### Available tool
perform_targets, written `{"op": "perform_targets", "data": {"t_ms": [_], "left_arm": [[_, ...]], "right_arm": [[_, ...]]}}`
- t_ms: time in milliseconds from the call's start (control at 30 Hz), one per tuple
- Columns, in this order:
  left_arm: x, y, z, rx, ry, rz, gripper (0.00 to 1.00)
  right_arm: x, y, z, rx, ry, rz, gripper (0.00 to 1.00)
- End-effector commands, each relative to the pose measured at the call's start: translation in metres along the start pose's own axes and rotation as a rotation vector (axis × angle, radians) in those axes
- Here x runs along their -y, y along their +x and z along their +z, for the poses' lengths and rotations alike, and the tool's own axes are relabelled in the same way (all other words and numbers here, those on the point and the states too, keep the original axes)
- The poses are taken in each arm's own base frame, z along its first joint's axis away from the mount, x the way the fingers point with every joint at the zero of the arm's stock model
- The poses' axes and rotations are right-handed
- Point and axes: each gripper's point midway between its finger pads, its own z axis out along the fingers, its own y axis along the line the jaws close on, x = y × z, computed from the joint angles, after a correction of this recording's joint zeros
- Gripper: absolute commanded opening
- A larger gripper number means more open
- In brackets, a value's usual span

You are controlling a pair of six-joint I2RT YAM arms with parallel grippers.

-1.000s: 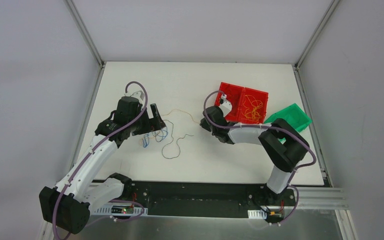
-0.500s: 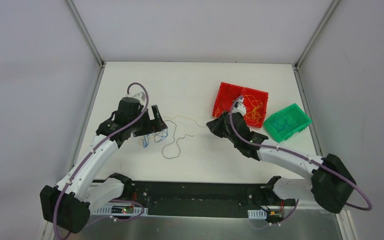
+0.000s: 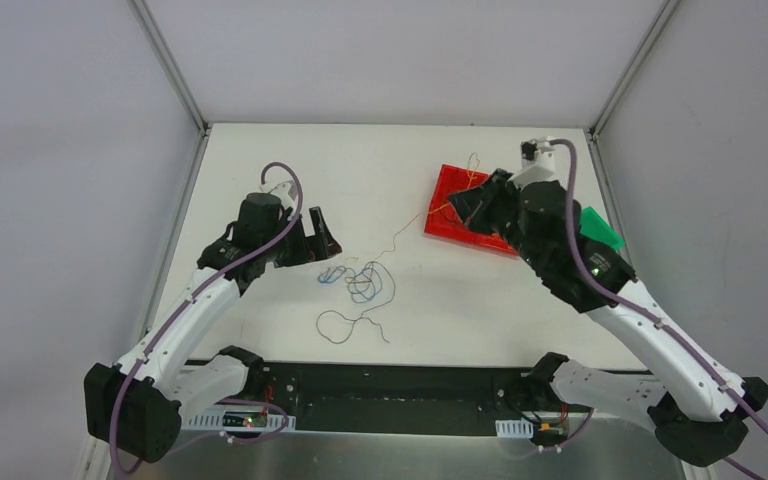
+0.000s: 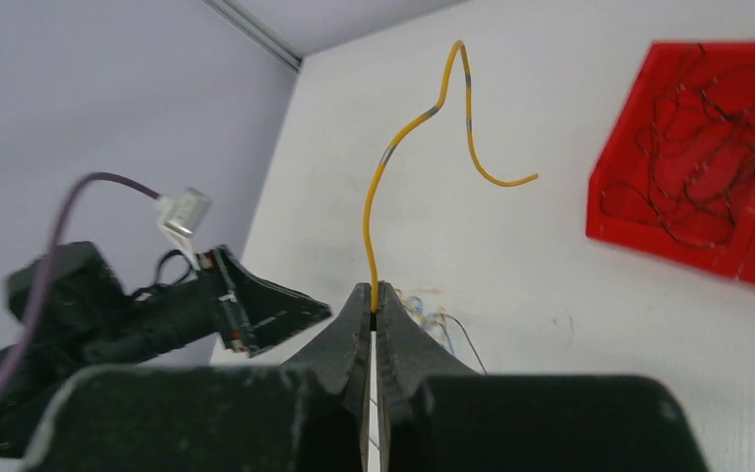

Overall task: Untangle the cables
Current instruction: Untie the cable.

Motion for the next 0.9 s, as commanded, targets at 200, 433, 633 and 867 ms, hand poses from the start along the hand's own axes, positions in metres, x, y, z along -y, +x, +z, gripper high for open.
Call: {"op": "perform_targets", "data": {"t_ms": [200,433,633,867], "left_arm": [[0.058,-0.046,0.004,0.261,0.253,0.176,0.94],[0.095,-0.052,0.012,0.339,0.359,0.282,0.96],[0.127,-0.069,0.005,0.445,0.498,0.363,0.97],[0.177,-0.059,0.009,0.397,0.689,0.49,0.93]], "right_arm": [[-0.076,-0.07,-0.039,-0.027,-0.143,-0.11,0.0],[-0.111,-0.098,-0.047,-0.025,-0.215,-0.13,0.0],[-0.125,-0.106,-0.049,-0.03,-0.252,-0.133,0.0],[-0.129,-0.107,-0.048,-0.031,-0.261,-0.117,0.0]]}}
